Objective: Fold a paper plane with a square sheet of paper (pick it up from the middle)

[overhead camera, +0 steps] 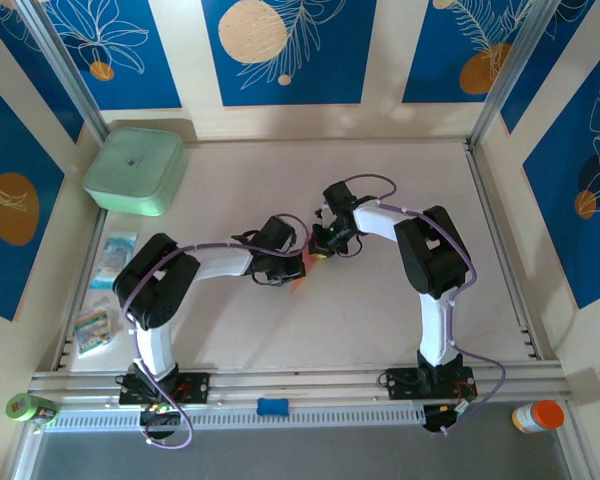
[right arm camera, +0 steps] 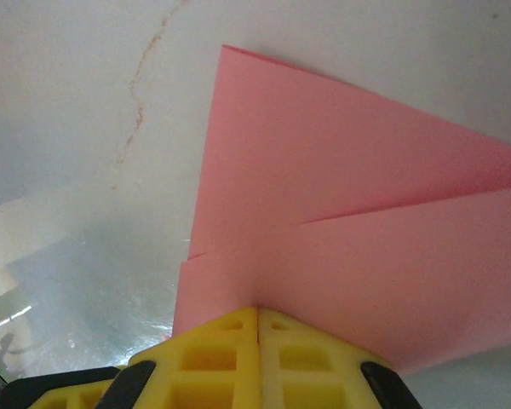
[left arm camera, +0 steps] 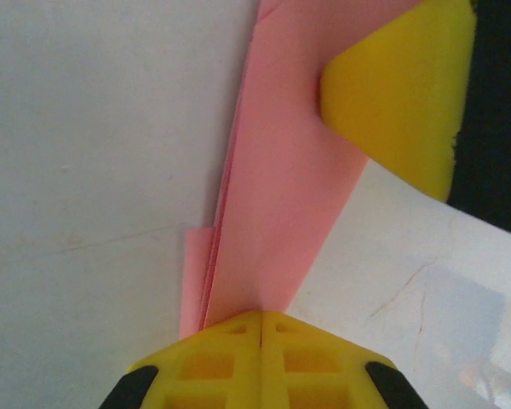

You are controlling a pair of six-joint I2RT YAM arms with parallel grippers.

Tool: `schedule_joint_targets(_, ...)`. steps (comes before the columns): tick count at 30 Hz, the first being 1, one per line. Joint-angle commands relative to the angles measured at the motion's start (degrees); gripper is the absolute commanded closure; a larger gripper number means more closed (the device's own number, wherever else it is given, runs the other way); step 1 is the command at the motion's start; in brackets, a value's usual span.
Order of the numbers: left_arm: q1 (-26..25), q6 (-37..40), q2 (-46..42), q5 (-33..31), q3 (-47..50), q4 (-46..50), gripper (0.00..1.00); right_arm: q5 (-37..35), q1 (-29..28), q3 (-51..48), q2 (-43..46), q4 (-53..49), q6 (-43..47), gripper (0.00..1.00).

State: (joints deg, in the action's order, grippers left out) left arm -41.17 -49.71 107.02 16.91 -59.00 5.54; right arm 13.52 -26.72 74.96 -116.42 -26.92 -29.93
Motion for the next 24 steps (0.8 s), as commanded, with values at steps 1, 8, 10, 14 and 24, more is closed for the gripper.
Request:
schedule_joint_targets(1,-0.2,-0.8,1.8,-1.7,-1.3,0.8,1.0,-0.5,-0.4,-2.3,-0.8,-1.6,-0.4,0.98)
schedule_joint_targets(8,-0.2,-1.0,1.1,-2.7,1.5,4.2,1.0,0.2,1.6,-4.2,0.3,2.5,2.0,0.98)
schedule_joint_targets(10,-0.2,-0.7,0.8,-3.0,2.5,5.7,1.0,1.2,3.1,-5.2,0.7,5.3,3.3,0.98)
schedule_joint_targets(14,0.1,-0.6,0.8,-2.2,4.5,6.9,1.0,3.4,7.0,-7.0,0.4,11.9,3.4,0.98)
schedule_joint_targets(24,0.4,0.5,2.0,-0.4,4.8,7.8,1.0,-1.4,14.3,-2.3,-2.9,15.3,1.7,0.99)
